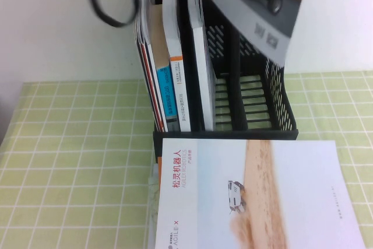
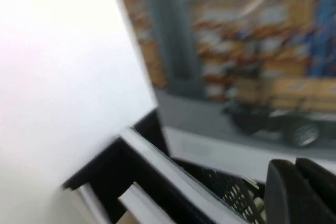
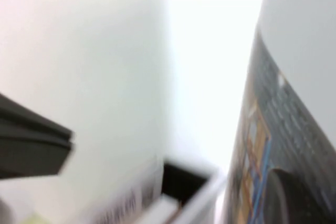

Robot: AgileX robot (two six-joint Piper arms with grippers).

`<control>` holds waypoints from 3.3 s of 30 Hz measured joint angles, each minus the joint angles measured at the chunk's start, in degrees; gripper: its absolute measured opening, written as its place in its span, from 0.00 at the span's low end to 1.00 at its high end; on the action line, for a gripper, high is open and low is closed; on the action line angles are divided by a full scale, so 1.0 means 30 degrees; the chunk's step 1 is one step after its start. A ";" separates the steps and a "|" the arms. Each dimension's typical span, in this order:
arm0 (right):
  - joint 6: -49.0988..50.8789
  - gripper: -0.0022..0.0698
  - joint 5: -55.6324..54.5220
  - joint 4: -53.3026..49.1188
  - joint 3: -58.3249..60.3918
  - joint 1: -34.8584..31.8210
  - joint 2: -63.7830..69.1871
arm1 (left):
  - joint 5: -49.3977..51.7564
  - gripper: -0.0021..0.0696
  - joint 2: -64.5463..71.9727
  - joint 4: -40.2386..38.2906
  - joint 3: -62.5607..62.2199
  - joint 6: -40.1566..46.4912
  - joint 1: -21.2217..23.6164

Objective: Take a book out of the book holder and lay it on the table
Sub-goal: Pick up the right side book from the book shelf, then place the picked book on the book

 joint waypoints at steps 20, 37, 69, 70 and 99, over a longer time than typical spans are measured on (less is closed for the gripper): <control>1.1626 0.06 1.7183 -1.7172 -0.0213 0.0000 -0.5460 | 0.4783 0.03 -0.7974 -0.0402 0.5137 -0.2623 0.5665; 2.1308 0.06 1.6991 -3.4077 -0.0213 0.6097 -0.2948 | 0.3551 0.03 -1.2931 -0.5282 1.5918 -0.4248 0.5665; 3.2128 0.06 1.4007 -4.5340 0.3513 1.4424 0.5784 | 0.3708 0.03 -1.3004 -0.5807 1.6007 -0.3785 0.5665; 3.2221 0.08 1.3976 -4.5382 0.3548 1.4424 0.5784 | 0.3708 0.03 -1.3004 -0.5807 1.6007 -0.3785 0.5665; 2.4420 0.45 1.5205 -3.5087 0.3632 1.4113 -0.1221 | 0.4004 0.03 -1.6131 -0.9696 1.7242 0.1305 0.5665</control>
